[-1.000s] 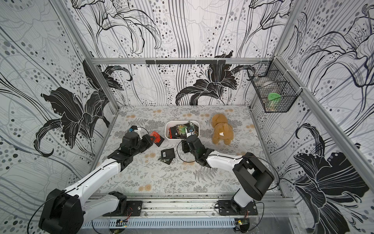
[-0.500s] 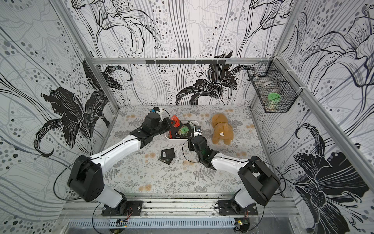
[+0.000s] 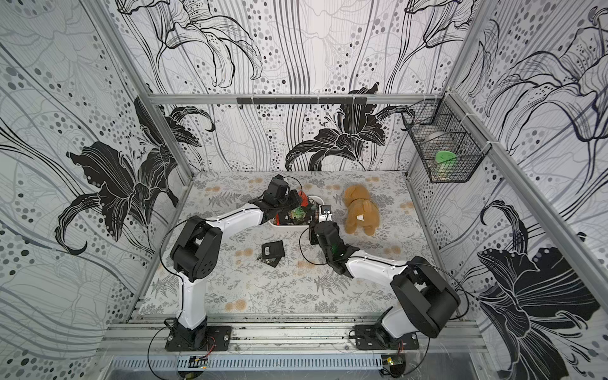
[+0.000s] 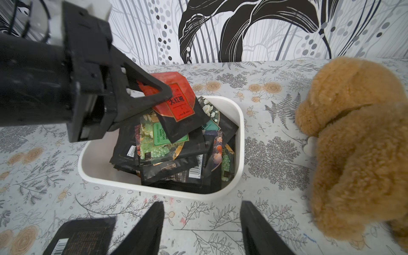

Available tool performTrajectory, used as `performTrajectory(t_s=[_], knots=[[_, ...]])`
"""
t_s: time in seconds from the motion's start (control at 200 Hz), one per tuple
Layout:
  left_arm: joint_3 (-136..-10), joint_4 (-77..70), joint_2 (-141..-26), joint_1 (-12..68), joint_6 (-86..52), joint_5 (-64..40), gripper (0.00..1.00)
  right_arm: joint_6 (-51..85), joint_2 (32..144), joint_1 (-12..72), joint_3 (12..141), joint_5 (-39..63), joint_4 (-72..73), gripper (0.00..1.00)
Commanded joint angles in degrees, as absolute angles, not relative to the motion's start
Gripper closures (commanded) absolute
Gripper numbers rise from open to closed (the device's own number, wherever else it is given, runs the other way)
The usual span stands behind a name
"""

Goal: Put the tea bags into the storage box
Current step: Place the tea bag in the storage box, then pick up the tea bag from the center of the board.

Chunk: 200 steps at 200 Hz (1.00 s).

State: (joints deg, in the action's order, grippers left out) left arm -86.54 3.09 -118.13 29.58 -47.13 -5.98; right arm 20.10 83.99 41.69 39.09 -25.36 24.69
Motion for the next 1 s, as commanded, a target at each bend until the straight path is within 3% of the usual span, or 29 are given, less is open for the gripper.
performTrajectory(t_s=[0.0, 0.075, 0.195, 0.441, 0.736, 0.996], knots=[[-88.2, 3.7, -118.8, 29.4, -45.0, -3.8, 1.0, 20.0, 82.9, 41.3, 38.9, -26.1, 25.5, 0.4], [-87.5, 5.0, -118.0, 29.2, -44.3, -2.4, 1.0, 20.0, 82.9, 41.3, 39.0, -25.8, 25.5, 0.4], [-84.9, 5.4, -115.2, 28.8, -43.2, -0.6, 0.88, 19.9, 83.5, 41.3, 39.2, -24.6, 25.8, 0.4], [-80.9, 8.4, -108.5, 28.0, -41.7, 3.2, 0.51, 19.5, 85.1, 41.4, 40.4, -21.4, 25.4, 0.4], [-72.5, 11.3, -94.1, 27.1, -41.5, 12.2, 0.35, 18.4, 87.8, 41.4, 42.5, -16.3, 24.8, 0.4], [-59.1, 11.3, -80.1, 27.0, -43.5, 10.7, 0.29, 17.8, 91.5, 41.5, 45.4, -9.8, 23.7, 0.4]])
